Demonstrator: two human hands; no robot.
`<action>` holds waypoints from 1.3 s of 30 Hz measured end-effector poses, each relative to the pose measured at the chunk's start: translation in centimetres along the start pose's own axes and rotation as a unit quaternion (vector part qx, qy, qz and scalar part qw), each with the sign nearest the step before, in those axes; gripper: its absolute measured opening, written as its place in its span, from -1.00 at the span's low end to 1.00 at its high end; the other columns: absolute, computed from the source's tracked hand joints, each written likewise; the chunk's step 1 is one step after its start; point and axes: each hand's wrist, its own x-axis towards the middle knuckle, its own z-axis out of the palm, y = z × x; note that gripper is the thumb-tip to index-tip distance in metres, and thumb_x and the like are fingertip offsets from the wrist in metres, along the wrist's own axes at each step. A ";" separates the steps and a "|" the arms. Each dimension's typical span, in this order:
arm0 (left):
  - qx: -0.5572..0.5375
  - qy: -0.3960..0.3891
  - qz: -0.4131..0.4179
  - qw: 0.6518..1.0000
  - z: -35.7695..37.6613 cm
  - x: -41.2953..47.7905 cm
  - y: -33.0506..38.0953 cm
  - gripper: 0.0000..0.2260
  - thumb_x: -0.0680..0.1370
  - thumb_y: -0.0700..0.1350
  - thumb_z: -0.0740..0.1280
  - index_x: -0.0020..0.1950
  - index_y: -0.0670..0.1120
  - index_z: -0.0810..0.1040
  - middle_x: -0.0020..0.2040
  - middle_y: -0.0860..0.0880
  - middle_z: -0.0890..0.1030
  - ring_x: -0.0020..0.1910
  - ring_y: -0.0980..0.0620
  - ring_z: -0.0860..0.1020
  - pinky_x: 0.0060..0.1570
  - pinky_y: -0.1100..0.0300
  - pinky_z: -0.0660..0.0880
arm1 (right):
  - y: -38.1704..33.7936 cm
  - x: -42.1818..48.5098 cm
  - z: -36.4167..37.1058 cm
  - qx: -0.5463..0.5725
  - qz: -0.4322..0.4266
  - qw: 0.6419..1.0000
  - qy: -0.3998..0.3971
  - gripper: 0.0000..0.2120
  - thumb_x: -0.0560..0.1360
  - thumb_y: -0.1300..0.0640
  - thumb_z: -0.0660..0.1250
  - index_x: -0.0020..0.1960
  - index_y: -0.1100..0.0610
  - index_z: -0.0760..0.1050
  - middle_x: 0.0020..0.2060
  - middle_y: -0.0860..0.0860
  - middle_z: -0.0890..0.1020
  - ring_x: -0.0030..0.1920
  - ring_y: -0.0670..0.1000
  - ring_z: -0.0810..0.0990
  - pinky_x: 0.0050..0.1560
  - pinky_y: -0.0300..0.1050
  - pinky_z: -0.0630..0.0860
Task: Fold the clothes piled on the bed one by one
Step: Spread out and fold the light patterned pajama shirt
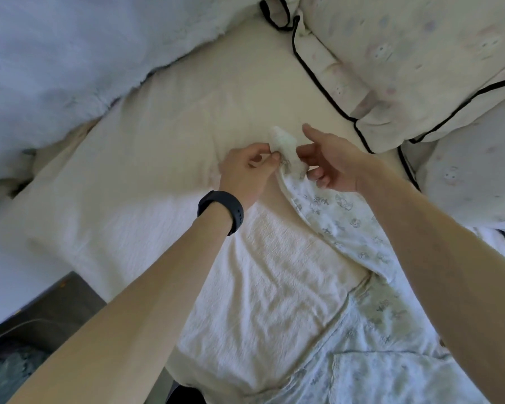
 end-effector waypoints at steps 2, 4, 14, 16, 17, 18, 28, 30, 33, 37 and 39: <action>0.000 -0.013 -0.009 1.000 0.1 0.4 0.4 -0.90 0.60 -0.07 0.37 -0.09 0.12 0.61 -0.22 0.15 0.60 -0.22 0.20 0.55 -0.07 0.24 0.48 | -0.4 -0.1 -0.4 -0.038 0.011 0.999 -0.031 -0.62 0.56 -0.28 0.29 -0.10 0.02 0.60 -0.33 -0.10 0.50 -0.50 -0.09 0.23 -0.53 -0.24 0.18; 0.010 -0.030 -0.024 0.999 0.4 0.6 0.8 -0.92 0.59 -0.10 0.35 -0.06 0.03 0.63 -0.17 0.09 0.64 -0.17 0.13 0.60 -0.07 0.14 0.52 | -0.6 -0.6 -0.5 -0.076 0.010 0.994 -0.077 -0.78 0.51 -0.15 0.38 -0.02 -0.01 0.65 -0.26 -0.10 0.52 -0.47 -0.10 0.20 -0.51 -0.25 0.19; 0.078 0.112 -0.037 0.990 -0.7 -0.2 -1.0 -0.96 0.59 -0.05 0.26 -0.02 0.01 0.47 -0.23 0.07 0.62 -0.27 0.13 0.58 -0.39 0.38 0.42 | -2.9 -1.7 2.2 -0.007 -0.367 0.898 0.242 -0.89 0.54 0.16 0.44 -0.03 -0.02 0.54 -0.10 -0.04 0.68 -0.23 -0.04 0.73 -0.29 -0.22 0.59; 0.060 0.130 -0.092 0.985 -0.9 -0.3 -1.6 -0.93 0.56 -0.12 0.27 0.03 -0.05 0.45 -0.21 0.04 0.58 -0.30 0.06 0.55 -0.48 0.34 0.40 | -1.9 -1.7 3.1 0.093 -0.343 0.905 0.233 -0.83 0.53 0.20 0.42 0.06 -0.01 0.54 -0.02 -0.02 0.71 -0.08 0.03 0.75 -0.12 -0.14 0.66; 0.041 0.130 -0.122 0.983 -1.0 -0.2 -1.8 -0.88 0.53 -0.14 0.29 0.06 -0.04 0.44 -0.21 0.04 0.56 -0.32 0.06 0.53 -0.52 0.33 0.39 | -1.0 -1.7 3.3 0.128 -0.309 0.906 0.258 -0.83 0.53 0.20 0.40 0.08 0.00 0.54 -0.03 -0.02 0.71 -0.09 0.00 0.75 -0.12 -0.15 0.65; 0.027 0.123 -0.143 0.982 -1.0 0.0 -1.8 -0.82 0.51 -0.15 0.32 0.08 -0.03 0.42 -0.19 0.05 0.55 -0.31 0.07 0.53 -0.51 0.30 0.41 | 0.2 -1.7 3.5 0.138 -0.275 0.900 0.310 -0.84 0.53 0.19 0.37 0.08 0.01 0.55 -0.06 -0.03 0.71 -0.13 -0.05 0.74 -0.18 -0.16 0.63; 0.175 0.104 -0.123 0.971 -2.7 3.0 -1.8 -0.70 0.50 0.21 0.37 0.07 0.04 0.64 -0.05 0.03 0.69 -0.10 -0.07 0.67 -0.07 0.02 0.64 | 14.5 0.5 5.6 -0.226 -0.023 0.934 0.276 -0.38 0.58 -0.37 0.05 0.57 -0.40 -0.12 0.65 -0.07 -0.19 0.63 0.16 -0.22 0.54 0.37 -0.12; 0.201 0.098 -0.124 0.967 -2.6 3.1 -1.9 -0.61 0.51 0.22 0.34 0.23 0.03 0.60 0.12 0.01 0.67 0.02 -0.12 0.67 0.07 -0.04 0.62 | 14.2 1.5 4.7 -0.248 -0.008 0.950 0.189 -0.28 0.53 -0.49 0.01 0.56 -0.41 -0.24 0.62 -0.06 -0.33 0.60 0.21 -0.36 0.51 0.44 -0.19; 0.272 0.120 -0.052 0.953 -0.9 1.5 -0.7 -0.57 0.57 0.20 0.27 0.37 0.03 0.48 0.18 0.10 0.57 0.10 -0.01 0.57 0.09 0.15 0.46 | 12.9 -0.2 1.0 -0.053 -0.062 0.990 0.116 -0.28 0.48 -0.53 0.09 0.58 -0.29 0.18 0.66 0.00 0.03 0.63 0.22 -0.05 0.54 0.35 0.02; 0.222 0.036 0.172 0.959 4.6 -5.4 2.4 -0.76 0.55 0.19 0.29 0.13 0.11 0.51 -0.18 0.23 0.58 -0.16 0.24 0.55 -0.17 0.36 0.44 | 14.7 -6.9 -2.8 0.287 -0.103 0.947 0.101 -0.32 0.46 -0.53 0.18 0.35 -0.08 0.54 0.40 0.01 0.55 0.34 0.16 0.57 0.25 0.21 0.50; 0.227 -0.060 0.276 0.932 8.4 -10.3 3.1 -0.85 0.54 0.13 0.33 -0.01 0.09 0.47 -0.29 0.28 0.52 -0.25 0.30 0.50 -0.29 0.46 0.36 | 18.0 -10.7 -3.5 0.424 -0.129 0.896 0.021 -0.17 0.41 -0.56 0.23 0.39 0.04 0.54 0.28 0.10 0.64 0.20 0.22 0.67 0.16 0.25 0.60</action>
